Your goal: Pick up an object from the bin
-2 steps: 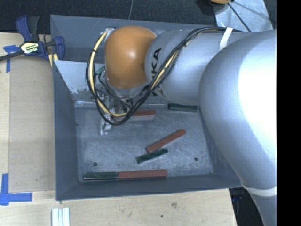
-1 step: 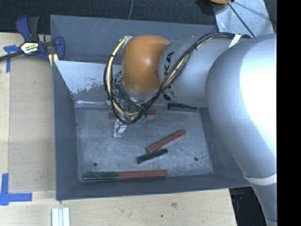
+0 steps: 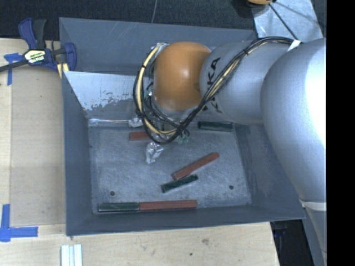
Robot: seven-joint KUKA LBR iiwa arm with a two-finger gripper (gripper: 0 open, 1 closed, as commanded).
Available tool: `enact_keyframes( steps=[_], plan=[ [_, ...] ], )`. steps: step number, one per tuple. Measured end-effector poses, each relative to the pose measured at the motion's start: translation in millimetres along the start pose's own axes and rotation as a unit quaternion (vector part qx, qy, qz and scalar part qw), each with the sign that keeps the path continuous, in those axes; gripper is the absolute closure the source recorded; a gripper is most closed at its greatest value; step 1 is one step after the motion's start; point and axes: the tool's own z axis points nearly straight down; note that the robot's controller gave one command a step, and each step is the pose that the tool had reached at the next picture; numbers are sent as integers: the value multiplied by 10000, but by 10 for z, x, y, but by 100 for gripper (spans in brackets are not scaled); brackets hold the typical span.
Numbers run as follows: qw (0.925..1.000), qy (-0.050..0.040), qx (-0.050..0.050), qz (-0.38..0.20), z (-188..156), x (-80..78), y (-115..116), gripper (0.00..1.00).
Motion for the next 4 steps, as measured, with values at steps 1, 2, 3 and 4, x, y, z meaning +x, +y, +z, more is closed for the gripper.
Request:
enact_keyframes(
  steps=[1,2,3,4],
  plan=[
    [9996,-158,5,-231,25,155,-572,100],
    [9996,-157,5,-230,25,155,-572,100],
    [9992,-12,-2,-410,-510,312,-907,100],
    [9992,-11,-2,-409,-510,312,-907,100]
  ],
)
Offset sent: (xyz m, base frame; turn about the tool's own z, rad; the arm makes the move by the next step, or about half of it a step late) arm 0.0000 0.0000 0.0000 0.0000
